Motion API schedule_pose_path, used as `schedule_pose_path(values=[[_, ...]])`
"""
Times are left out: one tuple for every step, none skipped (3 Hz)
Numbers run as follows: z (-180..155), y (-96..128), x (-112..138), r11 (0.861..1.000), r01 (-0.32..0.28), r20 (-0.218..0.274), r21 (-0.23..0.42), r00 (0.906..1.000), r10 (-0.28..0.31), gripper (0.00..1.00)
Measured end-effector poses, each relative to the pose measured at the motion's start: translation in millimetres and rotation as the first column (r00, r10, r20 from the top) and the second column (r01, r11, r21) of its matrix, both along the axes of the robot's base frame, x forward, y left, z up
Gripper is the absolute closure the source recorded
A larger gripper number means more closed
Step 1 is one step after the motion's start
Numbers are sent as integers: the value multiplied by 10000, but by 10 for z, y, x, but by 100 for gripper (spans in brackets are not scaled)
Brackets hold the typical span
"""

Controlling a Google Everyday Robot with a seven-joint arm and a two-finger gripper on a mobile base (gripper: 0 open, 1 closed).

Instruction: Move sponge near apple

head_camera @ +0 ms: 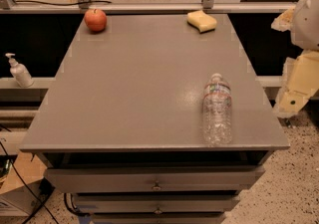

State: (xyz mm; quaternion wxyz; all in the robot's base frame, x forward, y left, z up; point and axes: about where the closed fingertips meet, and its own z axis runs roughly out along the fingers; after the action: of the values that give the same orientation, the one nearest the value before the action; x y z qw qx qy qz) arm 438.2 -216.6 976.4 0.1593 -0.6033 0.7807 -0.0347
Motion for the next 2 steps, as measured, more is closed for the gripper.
schedule_pose_path(values=[[0, 0, 0, 10000, 0, 2, 0, 10000, 0, 0], [50, -25, 64, 9969, 7, 440, 789, 9990, -42, 0]])
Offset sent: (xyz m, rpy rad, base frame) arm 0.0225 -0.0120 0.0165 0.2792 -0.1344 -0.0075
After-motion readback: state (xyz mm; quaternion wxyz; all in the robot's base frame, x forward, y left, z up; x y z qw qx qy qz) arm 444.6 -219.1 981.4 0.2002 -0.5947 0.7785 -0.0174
